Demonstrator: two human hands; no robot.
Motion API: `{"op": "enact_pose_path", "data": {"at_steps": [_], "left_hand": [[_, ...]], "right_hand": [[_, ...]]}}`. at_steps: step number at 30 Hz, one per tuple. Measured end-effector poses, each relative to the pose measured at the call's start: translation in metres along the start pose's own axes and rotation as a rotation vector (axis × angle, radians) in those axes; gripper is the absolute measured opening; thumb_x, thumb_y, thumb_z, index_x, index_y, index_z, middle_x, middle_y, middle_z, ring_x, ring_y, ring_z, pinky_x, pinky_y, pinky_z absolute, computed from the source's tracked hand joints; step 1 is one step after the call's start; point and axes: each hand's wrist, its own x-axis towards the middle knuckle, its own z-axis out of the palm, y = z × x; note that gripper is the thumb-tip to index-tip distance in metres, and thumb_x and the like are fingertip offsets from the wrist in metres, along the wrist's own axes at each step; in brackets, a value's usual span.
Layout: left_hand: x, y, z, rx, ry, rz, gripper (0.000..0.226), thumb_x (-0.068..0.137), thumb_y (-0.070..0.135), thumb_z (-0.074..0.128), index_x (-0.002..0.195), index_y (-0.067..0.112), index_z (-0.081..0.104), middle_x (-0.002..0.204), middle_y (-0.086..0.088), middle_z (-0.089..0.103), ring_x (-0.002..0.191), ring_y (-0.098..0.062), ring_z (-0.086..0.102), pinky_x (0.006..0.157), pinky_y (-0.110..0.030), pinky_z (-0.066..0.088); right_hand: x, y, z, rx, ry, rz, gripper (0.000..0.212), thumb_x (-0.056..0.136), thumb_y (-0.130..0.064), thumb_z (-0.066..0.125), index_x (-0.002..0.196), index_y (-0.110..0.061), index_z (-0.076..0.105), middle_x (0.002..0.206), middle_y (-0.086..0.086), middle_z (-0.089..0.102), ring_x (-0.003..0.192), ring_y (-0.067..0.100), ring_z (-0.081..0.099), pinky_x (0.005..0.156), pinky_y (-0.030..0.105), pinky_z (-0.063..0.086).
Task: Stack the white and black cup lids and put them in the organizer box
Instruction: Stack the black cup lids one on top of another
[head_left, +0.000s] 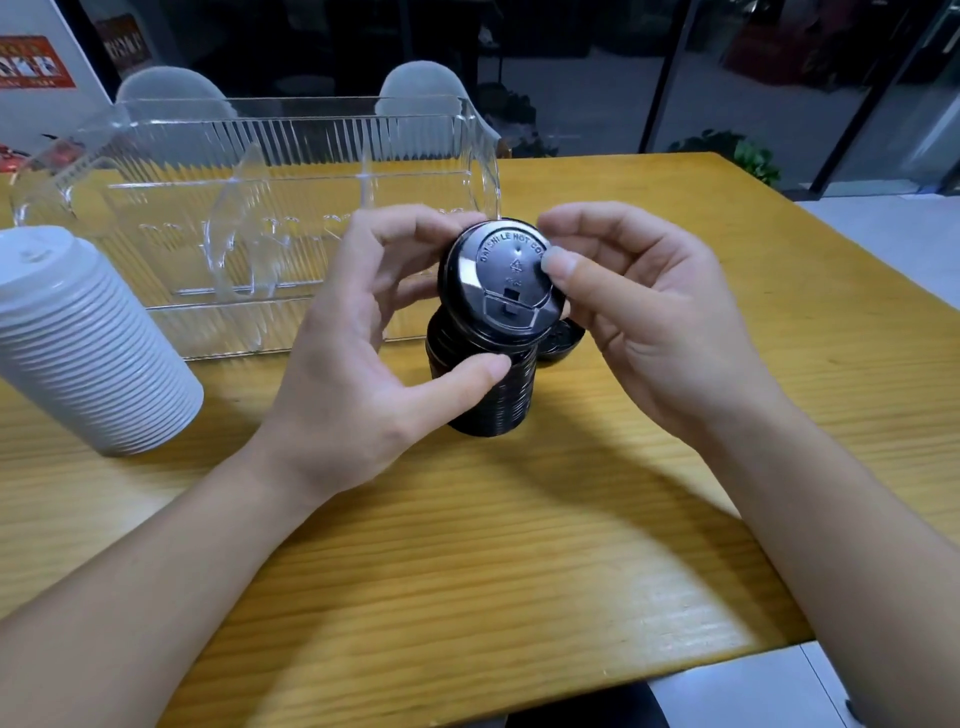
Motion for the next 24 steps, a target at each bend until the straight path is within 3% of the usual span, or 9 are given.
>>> {"op": "enact_pose_path", "data": {"at_steps": [4,8,11,13,16,20,24], "left_hand": [[-0.001,0.001,-0.001,0.075,0.005,0.011,0.09,0.083,0.011,0.1,0.159,0.013,0.052,0.153,-0.007,0.062,0.147,-0.031,0.061,0.12,-0.053,0.053],[0.0,-0.001,-0.001,0.107,-0.012,0.039,0.082,0.082,0.015,0.1,0.153,0.012,0.059,0.152,-0.007,0.06,0.148,-0.033,0.059,0.119,-0.056,0.054],[0.0,-0.002,0.001,0.063,0.009,0.022,0.082,0.08,0.013,0.102,0.146,0.009,0.053,0.149,-0.011,0.064,0.146,-0.034,0.062,0.119,-0.059,0.053],[-0.001,-0.001,0.002,0.073,0.025,0.009,0.08,0.081,0.019,0.102,0.143,0.01,0.052,0.144,-0.009,0.066,0.14,-0.031,0.065,0.116,-0.054,0.054],[-0.001,0.0,0.001,0.129,0.041,0.023,0.08,0.078,0.034,0.099,0.14,0.015,0.053,0.14,-0.005,0.065,0.132,-0.029,0.067,0.11,-0.046,0.055],[-0.001,-0.002,0.0,0.232,0.024,0.05,0.08,0.073,0.028,0.1,0.139,0.02,0.055,0.138,-0.009,0.064,0.128,-0.034,0.065,0.108,-0.052,0.054],[-0.003,0.0,0.002,0.319,0.024,0.039,0.078,0.081,0.042,0.106,0.14,0.019,0.06,0.134,-0.003,0.061,0.126,-0.033,0.062,0.107,-0.04,0.052]], "right_hand": [[-0.001,0.0,0.001,-0.025,-0.03,-0.003,0.022,0.104,-0.013,0.075,0.124,-0.006,0.077,0.113,0.018,0.08,0.102,0.034,0.071,0.09,0.058,0.05],[-0.004,-0.001,0.002,-0.157,-0.073,-0.094,0.024,0.109,-0.013,0.07,0.129,-0.002,0.076,0.122,0.025,0.079,0.109,0.051,0.072,0.1,0.069,0.056],[-0.008,-0.004,0.006,-0.347,-0.131,-0.182,0.037,0.105,-0.019,0.076,0.14,-0.006,0.073,0.135,0.015,0.074,0.122,0.041,0.067,0.102,0.059,0.058],[-0.012,-0.004,0.009,-0.496,-0.167,-0.224,0.058,0.093,-0.031,0.088,0.146,-0.016,0.07,0.139,0.006,0.066,0.126,0.022,0.062,0.1,0.043,0.053],[-0.018,-0.003,0.016,-0.606,-0.209,-0.276,0.085,0.08,-0.044,0.097,0.154,-0.019,0.063,0.14,0.005,0.058,0.137,0.019,0.055,0.107,0.023,0.042],[-0.019,-0.001,0.02,-0.607,-0.226,-0.309,0.09,0.076,-0.038,0.101,0.154,-0.017,0.063,0.138,0.006,0.058,0.137,0.02,0.056,0.109,0.022,0.044],[-0.017,-0.002,0.016,-0.634,-0.193,-0.315,0.09,0.076,-0.041,0.101,0.154,-0.019,0.061,0.134,-0.002,0.067,0.131,0.022,0.062,0.102,0.033,0.048]]}}
